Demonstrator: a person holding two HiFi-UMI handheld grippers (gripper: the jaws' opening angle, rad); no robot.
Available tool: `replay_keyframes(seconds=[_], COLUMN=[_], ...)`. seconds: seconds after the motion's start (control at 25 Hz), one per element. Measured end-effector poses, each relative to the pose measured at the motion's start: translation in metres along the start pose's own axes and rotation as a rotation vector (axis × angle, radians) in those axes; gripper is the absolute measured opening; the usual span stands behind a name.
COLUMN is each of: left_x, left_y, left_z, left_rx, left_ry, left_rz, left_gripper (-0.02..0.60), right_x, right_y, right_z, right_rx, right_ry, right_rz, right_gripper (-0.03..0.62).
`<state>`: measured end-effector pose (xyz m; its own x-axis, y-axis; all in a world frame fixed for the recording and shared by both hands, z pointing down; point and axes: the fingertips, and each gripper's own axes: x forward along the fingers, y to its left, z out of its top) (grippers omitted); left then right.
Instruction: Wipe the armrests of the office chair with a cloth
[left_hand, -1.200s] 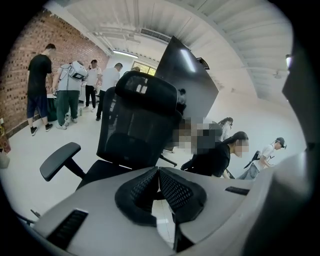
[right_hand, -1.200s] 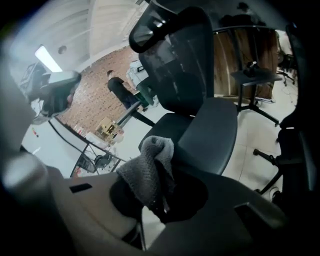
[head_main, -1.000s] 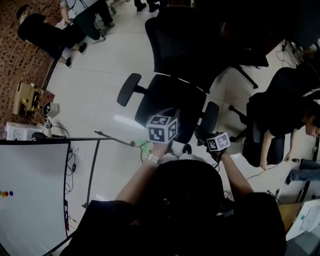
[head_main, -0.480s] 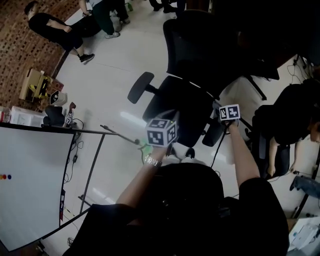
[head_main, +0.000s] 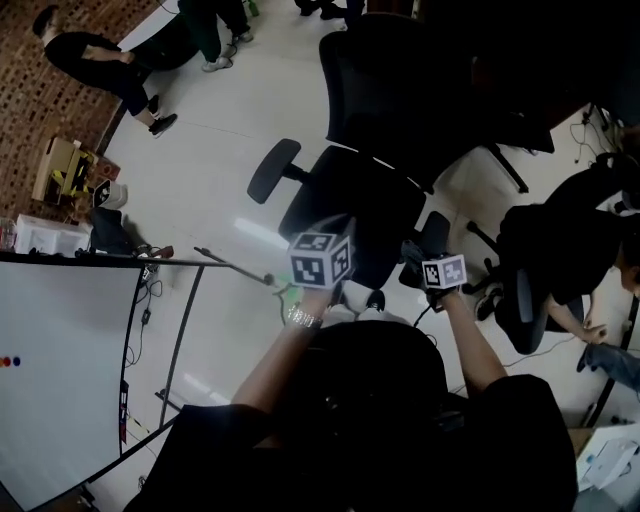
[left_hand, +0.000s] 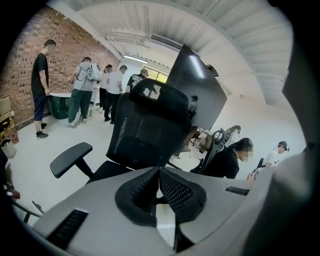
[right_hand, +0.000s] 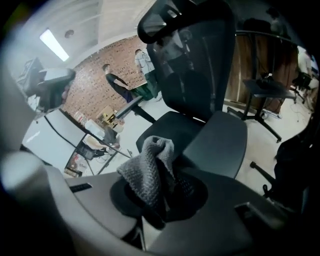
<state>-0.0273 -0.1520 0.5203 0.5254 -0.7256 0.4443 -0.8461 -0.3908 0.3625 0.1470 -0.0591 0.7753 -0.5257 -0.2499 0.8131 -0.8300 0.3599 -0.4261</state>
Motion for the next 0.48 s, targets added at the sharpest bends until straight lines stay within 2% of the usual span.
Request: replay_keyframes(seconds=[0.12,0.2,0.32,0.4,0.48], left_x=[0.010,0.017,0.024,0.026,0.028], left_y=[-0.012,-0.020,-0.029,-0.035,-0.040], left_z=[0.000,-0.002,-0.005,-0.007,-0.008], left_rx=[0.013,0.023,0.035,0.044,0.054], left_ry=[0.012,0.023,0.037,0.047,0.055], left_rz=[-0.031,-0.050,-0.074,-0.083,-0.091], left_gripper=[0.002,0.002,0.002,0.002,0.002], right_x=[-0.009,-0.021,-0.048,-0.066,-0.073], right_y=[0.032,0.034,0.006,-0.025,-0.060], right_z=[-0.036,-0.040,-0.002,0.035,0.065], right_rx=[-0.007,-0.002,0.068,0.128,0.184], right_ry=[0.005,-0.040,-0.230,-0.354,-0.413], right_rz=[0.100,0.110,0.060,-0.008,-0.079], right_gripper=[0.051,0.051,0.051,0.051,0.051])
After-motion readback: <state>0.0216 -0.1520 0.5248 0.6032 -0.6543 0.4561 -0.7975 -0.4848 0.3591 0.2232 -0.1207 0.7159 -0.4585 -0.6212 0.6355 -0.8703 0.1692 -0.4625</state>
